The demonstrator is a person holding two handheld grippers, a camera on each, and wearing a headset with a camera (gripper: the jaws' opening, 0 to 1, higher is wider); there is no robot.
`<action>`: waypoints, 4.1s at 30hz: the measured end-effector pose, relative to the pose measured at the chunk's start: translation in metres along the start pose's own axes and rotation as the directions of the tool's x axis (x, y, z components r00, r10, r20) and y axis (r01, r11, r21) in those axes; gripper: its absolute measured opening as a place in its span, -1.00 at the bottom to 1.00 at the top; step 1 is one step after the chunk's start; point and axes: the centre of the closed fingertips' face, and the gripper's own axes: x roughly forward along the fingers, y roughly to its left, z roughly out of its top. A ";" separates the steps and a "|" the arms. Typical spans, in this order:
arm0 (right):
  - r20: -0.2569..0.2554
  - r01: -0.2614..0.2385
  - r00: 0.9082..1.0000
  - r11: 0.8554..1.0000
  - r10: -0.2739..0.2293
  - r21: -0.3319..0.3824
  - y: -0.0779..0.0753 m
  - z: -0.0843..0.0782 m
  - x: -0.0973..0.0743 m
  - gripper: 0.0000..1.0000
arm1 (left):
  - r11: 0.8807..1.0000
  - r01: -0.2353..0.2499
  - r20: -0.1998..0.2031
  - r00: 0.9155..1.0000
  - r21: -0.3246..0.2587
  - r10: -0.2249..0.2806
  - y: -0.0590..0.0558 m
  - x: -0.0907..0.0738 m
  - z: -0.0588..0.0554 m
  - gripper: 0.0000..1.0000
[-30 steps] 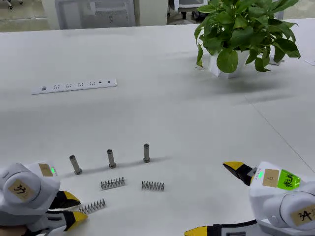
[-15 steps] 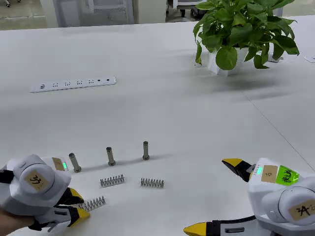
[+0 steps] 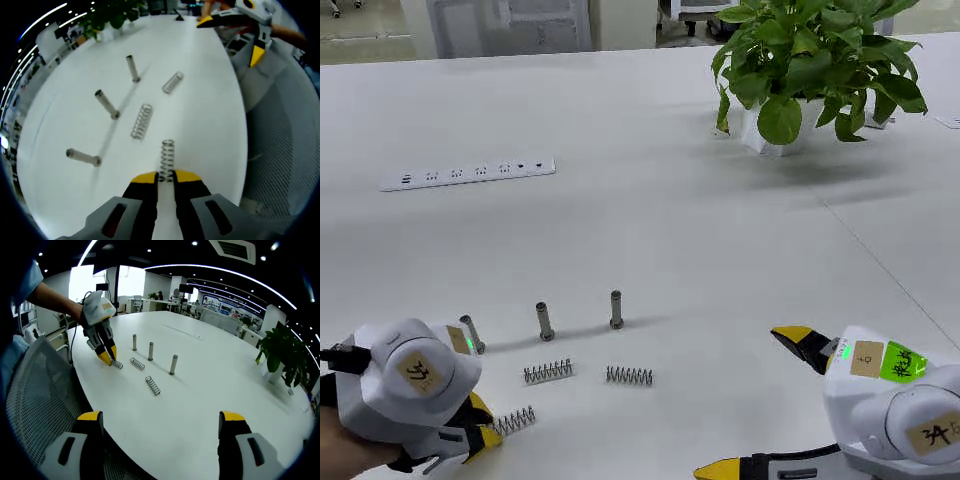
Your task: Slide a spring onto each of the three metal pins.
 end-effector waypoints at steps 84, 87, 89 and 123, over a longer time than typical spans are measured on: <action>0.109 -0.461 0.887 0.876 0.449 0.141 0.057 0.073 -0.007 -0.37 | 0.985 0.093 0.548 0.821 0.144 -0.158 -0.085 -0.047 0.125 -0.80; 0.102 -0.484 0.875 0.867 0.474 0.120 0.062 0.074 -0.006 -0.41 | 0.983 0.104 0.552 0.816 0.152 -0.172 -0.089 -0.048 0.126 -0.80; 0.085 -0.502 0.865 0.859 0.495 0.099 0.066 0.073 -0.006 -0.45 | 0.981 0.103 0.546 0.818 0.167 -0.179 -0.092 -0.047 0.125 -0.80; 0.025 -0.554 0.832 0.827 0.554 0.100 0.081 0.065 0.004 -0.76 | 0.974 0.099 0.541 0.818 0.202 -0.196 -0.098 -0.044 0.120 -0.81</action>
